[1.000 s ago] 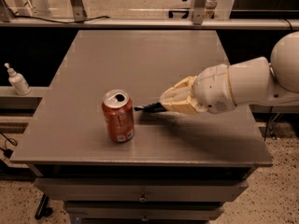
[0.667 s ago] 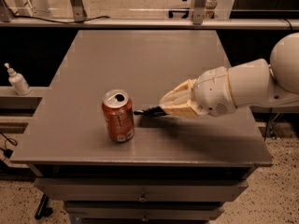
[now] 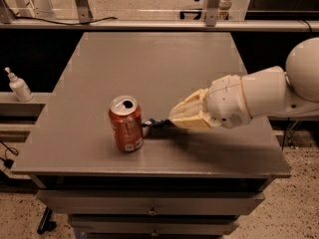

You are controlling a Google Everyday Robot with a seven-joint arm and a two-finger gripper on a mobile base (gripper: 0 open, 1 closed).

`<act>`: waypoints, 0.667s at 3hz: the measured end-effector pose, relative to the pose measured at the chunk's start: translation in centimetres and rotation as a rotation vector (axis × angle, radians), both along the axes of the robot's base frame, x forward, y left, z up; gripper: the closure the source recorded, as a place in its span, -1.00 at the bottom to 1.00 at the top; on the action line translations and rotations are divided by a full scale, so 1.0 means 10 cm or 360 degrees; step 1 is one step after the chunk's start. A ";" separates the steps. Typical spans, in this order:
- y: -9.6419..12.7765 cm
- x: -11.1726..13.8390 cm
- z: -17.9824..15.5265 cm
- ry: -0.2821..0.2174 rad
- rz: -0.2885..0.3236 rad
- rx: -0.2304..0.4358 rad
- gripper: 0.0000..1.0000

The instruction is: Move rxbar blueberry near coke can

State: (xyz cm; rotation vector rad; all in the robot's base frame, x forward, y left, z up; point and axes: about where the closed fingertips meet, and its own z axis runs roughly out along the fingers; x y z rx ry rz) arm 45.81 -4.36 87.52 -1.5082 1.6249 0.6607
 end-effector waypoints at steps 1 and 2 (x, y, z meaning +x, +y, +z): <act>0.00 -0.01 -0.01 0.0010 -0.0001 0.0001 -0.77; -0.01 -0.01 0.00 0.0011 -0.0010 -0.0001 -1.00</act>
Offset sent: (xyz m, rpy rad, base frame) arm 0.0012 -0.0072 0.0003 0.0010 0.0095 -0.0227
